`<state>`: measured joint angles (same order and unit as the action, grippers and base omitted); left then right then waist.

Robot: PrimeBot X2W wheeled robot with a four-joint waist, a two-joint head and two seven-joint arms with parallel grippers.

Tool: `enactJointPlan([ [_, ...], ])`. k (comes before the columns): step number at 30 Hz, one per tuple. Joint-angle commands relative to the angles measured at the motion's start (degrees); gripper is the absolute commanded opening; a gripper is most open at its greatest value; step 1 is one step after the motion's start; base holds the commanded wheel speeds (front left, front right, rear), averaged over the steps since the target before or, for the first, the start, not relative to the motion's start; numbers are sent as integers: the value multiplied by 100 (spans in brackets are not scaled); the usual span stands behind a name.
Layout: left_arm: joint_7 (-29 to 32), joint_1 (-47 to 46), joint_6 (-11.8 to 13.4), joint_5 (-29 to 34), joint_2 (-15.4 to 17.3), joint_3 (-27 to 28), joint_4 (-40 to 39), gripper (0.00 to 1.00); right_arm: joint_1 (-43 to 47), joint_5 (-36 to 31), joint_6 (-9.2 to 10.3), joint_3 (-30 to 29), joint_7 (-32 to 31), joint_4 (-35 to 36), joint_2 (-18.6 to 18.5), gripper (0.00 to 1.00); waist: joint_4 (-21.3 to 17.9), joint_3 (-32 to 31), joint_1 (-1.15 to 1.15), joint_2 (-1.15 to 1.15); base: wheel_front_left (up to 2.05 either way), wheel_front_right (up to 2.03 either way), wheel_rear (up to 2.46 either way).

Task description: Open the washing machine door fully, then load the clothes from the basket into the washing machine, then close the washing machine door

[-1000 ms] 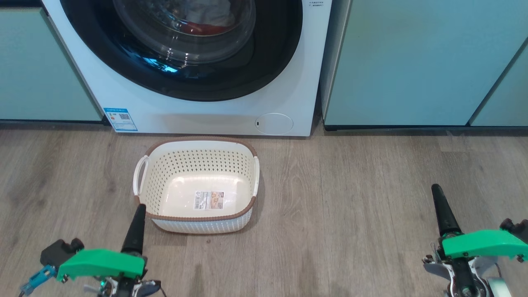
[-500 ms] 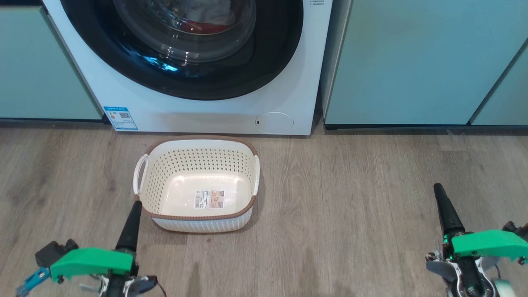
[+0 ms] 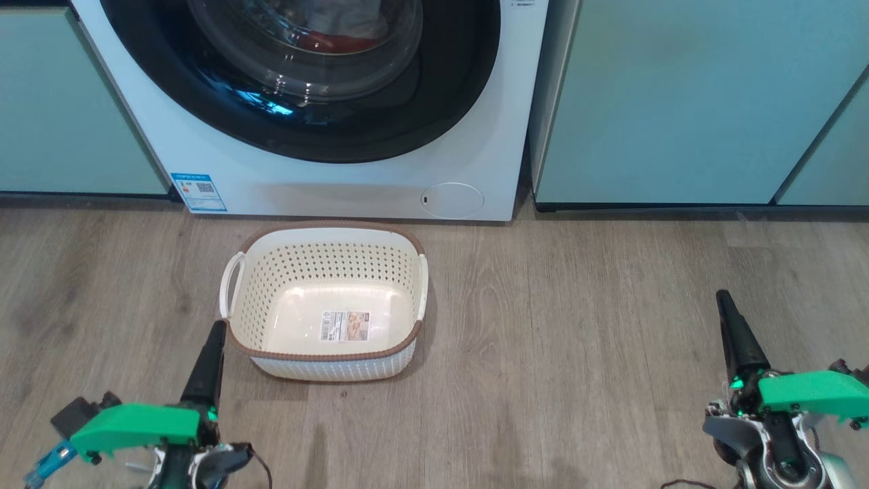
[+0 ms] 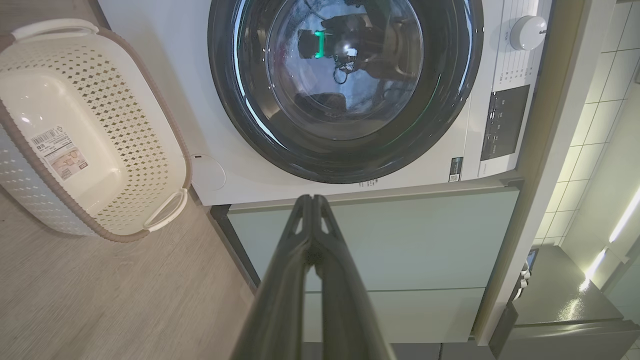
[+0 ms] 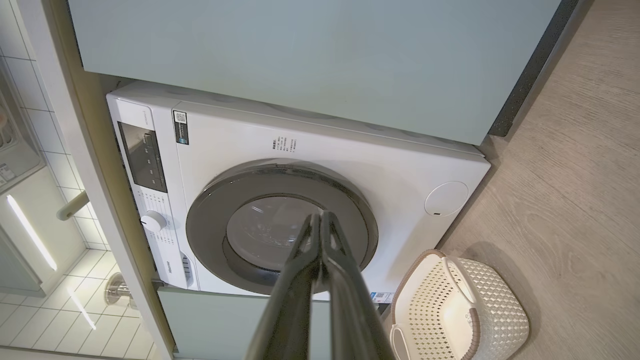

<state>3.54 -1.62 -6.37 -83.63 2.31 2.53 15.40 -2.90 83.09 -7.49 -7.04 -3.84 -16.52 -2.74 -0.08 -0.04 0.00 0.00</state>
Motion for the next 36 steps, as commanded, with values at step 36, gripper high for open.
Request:
enactJointPlan([
  [36,282,-456,-112,-866,72,383,-134,0,-328,909,0,52,-264,249,-14,0,8,22,0,0,0,0,0],
])
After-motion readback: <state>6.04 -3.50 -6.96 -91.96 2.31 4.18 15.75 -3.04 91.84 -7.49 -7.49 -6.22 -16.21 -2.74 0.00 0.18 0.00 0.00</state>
